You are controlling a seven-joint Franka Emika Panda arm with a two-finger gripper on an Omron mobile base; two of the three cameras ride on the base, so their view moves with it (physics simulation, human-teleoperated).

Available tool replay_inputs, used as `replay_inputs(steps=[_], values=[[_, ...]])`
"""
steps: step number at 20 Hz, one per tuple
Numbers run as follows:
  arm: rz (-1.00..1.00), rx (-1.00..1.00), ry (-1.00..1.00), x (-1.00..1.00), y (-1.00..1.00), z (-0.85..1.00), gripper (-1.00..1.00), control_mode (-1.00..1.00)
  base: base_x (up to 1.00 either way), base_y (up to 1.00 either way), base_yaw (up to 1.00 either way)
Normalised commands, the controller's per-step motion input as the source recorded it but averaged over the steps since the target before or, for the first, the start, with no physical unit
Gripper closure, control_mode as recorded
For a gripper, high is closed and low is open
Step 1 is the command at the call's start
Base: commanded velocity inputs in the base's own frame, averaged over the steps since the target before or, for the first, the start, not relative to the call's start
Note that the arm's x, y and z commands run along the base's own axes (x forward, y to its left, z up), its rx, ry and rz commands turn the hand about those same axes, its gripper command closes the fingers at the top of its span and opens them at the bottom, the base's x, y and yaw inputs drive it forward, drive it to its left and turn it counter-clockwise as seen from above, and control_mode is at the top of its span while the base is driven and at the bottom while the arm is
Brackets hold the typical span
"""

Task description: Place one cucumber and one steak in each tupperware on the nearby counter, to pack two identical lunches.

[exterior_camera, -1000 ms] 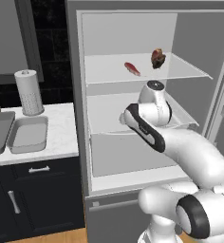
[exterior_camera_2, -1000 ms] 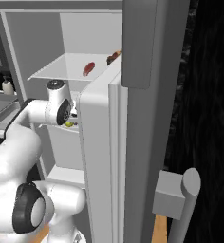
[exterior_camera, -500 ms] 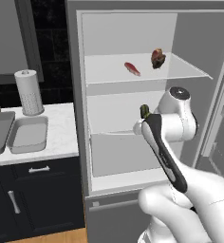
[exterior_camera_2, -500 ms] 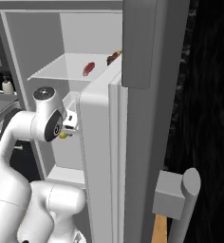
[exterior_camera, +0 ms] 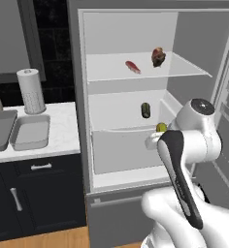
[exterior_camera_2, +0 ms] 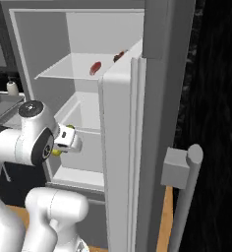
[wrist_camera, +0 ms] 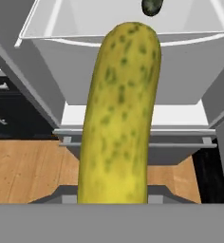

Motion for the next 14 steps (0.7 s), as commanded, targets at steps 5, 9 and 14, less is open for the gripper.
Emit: replay_inputs(steps=[5,9,14], values=[[0.00,0.00,0.00,0.00,0.00,0.00,1.00,1.00,-0.42,0.80,0.09],[0.00,0.00,0.00,0.00,0.00,0.00,1.00,1.00,0.09,1.00,0.07],[0.00,0.00,0.00,0.00,0.00,0.00,1.00,1.00,0.41,1.00,0.03]])
